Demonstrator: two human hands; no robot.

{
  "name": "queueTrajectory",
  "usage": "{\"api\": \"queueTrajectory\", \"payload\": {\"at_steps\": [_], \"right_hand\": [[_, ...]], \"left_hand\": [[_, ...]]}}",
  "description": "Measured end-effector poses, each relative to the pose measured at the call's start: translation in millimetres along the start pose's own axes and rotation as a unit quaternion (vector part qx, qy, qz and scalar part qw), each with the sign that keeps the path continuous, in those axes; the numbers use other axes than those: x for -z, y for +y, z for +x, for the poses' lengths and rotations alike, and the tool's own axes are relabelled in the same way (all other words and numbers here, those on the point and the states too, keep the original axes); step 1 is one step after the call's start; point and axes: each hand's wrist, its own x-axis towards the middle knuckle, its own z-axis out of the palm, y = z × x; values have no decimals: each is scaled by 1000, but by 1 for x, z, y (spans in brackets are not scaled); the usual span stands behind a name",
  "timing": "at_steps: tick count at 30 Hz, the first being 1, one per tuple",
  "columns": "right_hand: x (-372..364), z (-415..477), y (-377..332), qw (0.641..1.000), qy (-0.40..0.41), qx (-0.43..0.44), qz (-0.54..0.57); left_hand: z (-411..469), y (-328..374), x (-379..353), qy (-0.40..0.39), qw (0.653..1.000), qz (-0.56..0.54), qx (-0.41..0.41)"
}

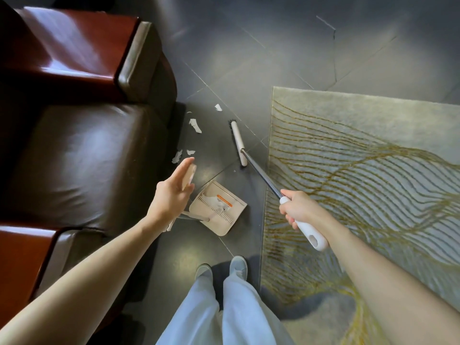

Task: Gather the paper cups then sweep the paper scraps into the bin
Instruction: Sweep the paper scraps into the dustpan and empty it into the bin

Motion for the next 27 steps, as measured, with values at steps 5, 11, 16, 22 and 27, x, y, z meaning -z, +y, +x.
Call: {"api": "queueTrajectory", "payload": {"at_steps": [5, 11, 16, 22, 27], "right_hand": [[23, 2, -18, 994, 6, 26, -108], [20, 30, -28, 980, -20, 36, -195], [8, 37, -20, 952, -85, 43, -291], [20, 19, -19, 947, -209, 12, -242], [49, 16, -48, 955, -213, 32, -204]], "left_hand": [[2, -2, 1, 25, 1000, -5, 6], [10, -5, 3, 56, 997, -32, 47], [36, 3, 0, 62, 997, -18, 48], [33, -3, 6, 77, 996, 5, 40], [15, -17, 17, 97, 994, -1, 53]]}}
